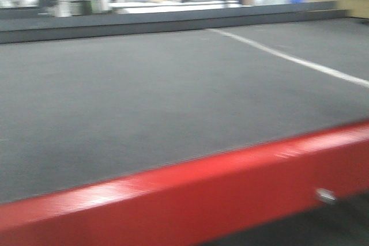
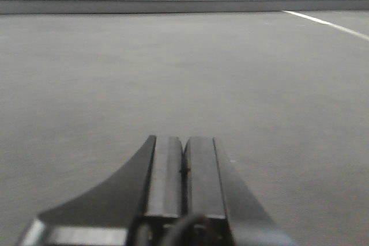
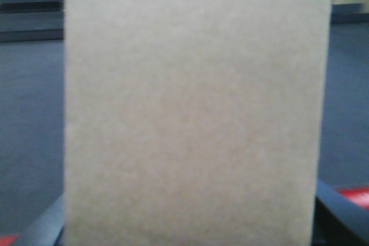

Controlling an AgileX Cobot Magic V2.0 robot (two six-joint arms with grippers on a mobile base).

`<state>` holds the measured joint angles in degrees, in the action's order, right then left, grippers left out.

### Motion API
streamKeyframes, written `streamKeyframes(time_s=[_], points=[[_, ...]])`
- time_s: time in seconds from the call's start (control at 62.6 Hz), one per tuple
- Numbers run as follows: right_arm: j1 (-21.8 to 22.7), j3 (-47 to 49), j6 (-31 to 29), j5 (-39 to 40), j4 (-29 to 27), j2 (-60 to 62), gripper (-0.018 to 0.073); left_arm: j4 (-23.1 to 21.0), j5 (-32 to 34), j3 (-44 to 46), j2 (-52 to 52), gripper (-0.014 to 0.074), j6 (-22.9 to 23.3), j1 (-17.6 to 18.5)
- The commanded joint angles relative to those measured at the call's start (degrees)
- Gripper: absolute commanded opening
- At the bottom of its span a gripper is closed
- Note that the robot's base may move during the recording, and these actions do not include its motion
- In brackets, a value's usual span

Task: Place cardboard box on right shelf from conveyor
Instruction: 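Hold the box in the right gripper while driving away from the carpet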

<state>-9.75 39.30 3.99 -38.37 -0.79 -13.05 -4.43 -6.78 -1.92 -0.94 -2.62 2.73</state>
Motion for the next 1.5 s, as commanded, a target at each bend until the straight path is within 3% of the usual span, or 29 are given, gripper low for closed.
streamKeyframes(time_s=[0.0, 1.311, 1.487], points=[[0.12, 1.44, -0.39, 5.63, -0.05, -0.74, 0.0026, -0.34, 4.88, -0.36, -0.6, -0.0116, -0.01, 0.06], [0.12, 1.44, -0.39, 5.63, -0.05, -0.74, 0.0026, -0.34, 4.88, -0.36, -0.6, -0.0116, -0.01, 0.06], [0.12, 1.44, -0.39, 5.63, -0.05, -0.74, 0.0026, -0.34, 4.88, -0.36, -0.6, -0.0116, -0.01, 4.58]])
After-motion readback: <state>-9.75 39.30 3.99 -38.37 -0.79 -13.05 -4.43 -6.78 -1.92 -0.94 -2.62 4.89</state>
